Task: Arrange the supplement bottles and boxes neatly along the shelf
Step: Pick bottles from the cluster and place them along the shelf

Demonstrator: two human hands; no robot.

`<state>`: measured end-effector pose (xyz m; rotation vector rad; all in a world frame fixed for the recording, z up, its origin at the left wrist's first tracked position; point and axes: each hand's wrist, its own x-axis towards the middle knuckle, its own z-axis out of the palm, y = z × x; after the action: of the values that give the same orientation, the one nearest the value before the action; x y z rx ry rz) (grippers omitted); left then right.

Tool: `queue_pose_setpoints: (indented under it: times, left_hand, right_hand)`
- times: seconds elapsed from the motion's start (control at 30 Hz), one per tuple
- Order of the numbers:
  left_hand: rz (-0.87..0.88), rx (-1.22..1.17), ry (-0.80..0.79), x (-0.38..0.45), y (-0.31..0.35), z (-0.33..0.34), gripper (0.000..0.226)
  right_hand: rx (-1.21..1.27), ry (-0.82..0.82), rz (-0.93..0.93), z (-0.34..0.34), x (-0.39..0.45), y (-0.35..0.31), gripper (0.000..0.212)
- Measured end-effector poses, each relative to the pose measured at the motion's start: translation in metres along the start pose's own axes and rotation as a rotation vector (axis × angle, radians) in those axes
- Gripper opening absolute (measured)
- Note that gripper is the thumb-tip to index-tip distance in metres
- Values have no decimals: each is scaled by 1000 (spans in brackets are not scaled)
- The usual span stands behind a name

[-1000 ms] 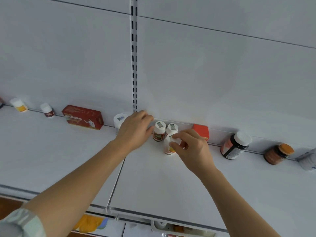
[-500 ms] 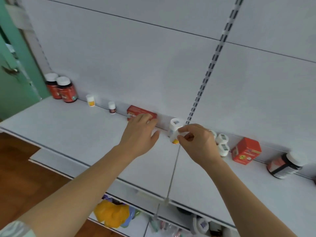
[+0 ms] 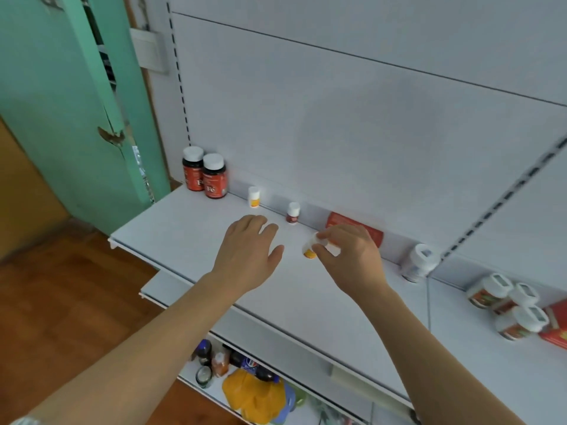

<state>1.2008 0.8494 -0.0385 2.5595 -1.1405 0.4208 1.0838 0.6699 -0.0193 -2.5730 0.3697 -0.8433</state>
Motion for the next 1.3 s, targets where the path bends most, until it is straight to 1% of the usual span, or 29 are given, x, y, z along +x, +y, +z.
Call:
queue_pose_setpoints:
  times: [0.1,0.27,0.33,0.4,0.57,0.67,0.83,0.9,1.03,1.3]
  left_hand:
    - [-14,12,-12,14,-31,5,43]
    - [-28,48,-48,43,-78,8,43]
    - [-25,53,-41,56,-94,10,43]
    - [-25,34,-44,67,-109,14,42]
    - [49,-17,-44,91,-141,26,38]
    - [111,-55,-51,106,-156,34,35]
    - [268,-111,-50,119,-176,46,30]
    - [299,-136,-41,123,-183,49,26]
    - [363,-173,-37,126,-191,52,25]
    - [418,-208,-31,137,-196,50,19]
  right_hand:
    - [-20,41,-66,35,32,-11,16]
    - [-42,24,-108,94,88,-15,13]
    - [-94,14,-131,116,105,-14,15]
    - [-147,-5,-104,136,119,-12,16]
    - [-339,-29,-95,173,132,-8,15]
    - [-394,-1,-51,188,137,-6,14]
    - [-487,68,-50,203,133,-7,8]
    - [-528,86,-32,206,130,-10,7]
    - [-621,81,-41,208,126,-13,18]
    - [-653,111,-36,219,132,-18,18]
